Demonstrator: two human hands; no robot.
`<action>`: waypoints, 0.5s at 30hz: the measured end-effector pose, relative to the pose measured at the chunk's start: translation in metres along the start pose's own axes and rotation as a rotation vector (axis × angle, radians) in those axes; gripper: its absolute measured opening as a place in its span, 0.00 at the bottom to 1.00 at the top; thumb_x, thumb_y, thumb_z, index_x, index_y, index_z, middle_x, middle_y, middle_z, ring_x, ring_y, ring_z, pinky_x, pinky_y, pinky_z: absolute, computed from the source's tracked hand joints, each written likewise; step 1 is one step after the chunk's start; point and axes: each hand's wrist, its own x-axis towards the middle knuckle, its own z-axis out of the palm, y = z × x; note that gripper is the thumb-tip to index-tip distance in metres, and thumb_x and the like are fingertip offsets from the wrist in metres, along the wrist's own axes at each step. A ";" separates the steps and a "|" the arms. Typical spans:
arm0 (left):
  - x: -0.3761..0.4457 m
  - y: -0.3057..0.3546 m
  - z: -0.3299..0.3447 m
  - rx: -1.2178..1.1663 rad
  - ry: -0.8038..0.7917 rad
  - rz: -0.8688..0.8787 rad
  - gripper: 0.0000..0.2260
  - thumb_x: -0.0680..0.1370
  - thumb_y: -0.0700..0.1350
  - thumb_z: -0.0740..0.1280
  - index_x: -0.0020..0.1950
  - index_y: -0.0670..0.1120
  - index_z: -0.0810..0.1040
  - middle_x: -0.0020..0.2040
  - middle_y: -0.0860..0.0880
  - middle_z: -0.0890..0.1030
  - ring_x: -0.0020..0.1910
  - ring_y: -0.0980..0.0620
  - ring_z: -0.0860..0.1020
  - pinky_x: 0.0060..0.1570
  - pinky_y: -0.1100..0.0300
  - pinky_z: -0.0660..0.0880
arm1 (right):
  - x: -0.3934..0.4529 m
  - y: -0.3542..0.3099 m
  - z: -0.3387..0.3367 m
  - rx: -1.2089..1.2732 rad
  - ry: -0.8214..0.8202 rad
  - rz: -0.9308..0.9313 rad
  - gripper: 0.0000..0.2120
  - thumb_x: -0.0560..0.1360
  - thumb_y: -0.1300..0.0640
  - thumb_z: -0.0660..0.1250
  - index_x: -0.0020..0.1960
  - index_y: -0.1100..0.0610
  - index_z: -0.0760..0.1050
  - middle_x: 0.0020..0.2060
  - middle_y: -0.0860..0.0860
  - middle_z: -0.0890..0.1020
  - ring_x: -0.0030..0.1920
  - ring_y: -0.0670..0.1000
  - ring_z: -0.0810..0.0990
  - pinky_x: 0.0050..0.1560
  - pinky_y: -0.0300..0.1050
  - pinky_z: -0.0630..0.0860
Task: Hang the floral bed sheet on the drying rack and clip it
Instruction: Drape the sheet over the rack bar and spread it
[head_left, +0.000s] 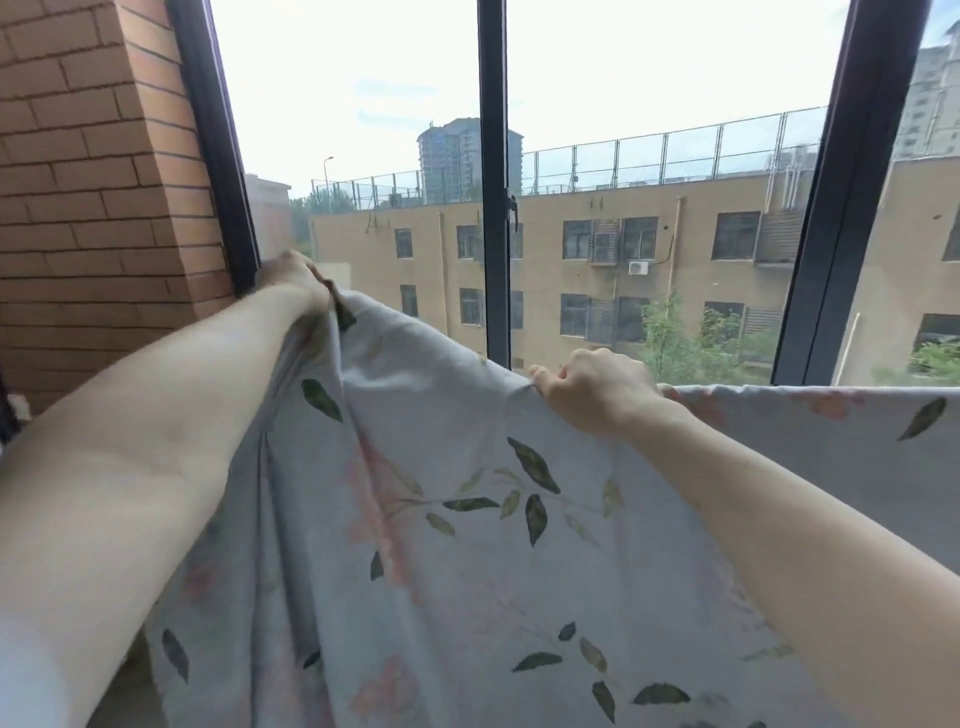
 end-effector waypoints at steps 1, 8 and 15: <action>-0.003 -0.011 0.017 0.088 -0.116 -0.026 0.09 0.75 0.47 0.74 0.54 0.46 0.85 0.59 0.44 0.84 0.57 0.41 0.82 0.60 0.55 0.78 | 0.000 0.001 -0.001 0.004 -0.021 0.016 0.27 0.81 0.36 0.53 0.37 0.54 0.76 0.36 0.51 0.78 0.39 0.54 0.76 0.41 0.48 0.68; -0.047 -0.028 0.041 0.075 -0.575 0.073 0.04 0.77 0.43 0.74 0.50 0.48 0.87 0.52 0.46 0.85 0.46 0.50 0.81 0.36 0.60 0.75 | 0.002 0.001 -0.009 0.023 -0.108 0.101 0.20 0.80 0.41 0.57 0.42 0.53 0.79 0.37 0.50 0.78 0.41 0.54 0.77 0.43 0.47 0.69; -0.134 0.006 -0.002 -0.039 -0.526 0.475 0.17 0.82 0.64 0.62 0.43 0.57 0.84 0.41 0.54 0.84 0.40 0.53 0.82 0.41 0.55 0.77 | -0.003 -0.008 -0.020 0.139 -0.157 0.104 0.17 0.78 0.46 0.60 0.40 0.55 0.79 0.33 0.51 0.81 0.33 0.53 0.79 0.33 0.42 0.71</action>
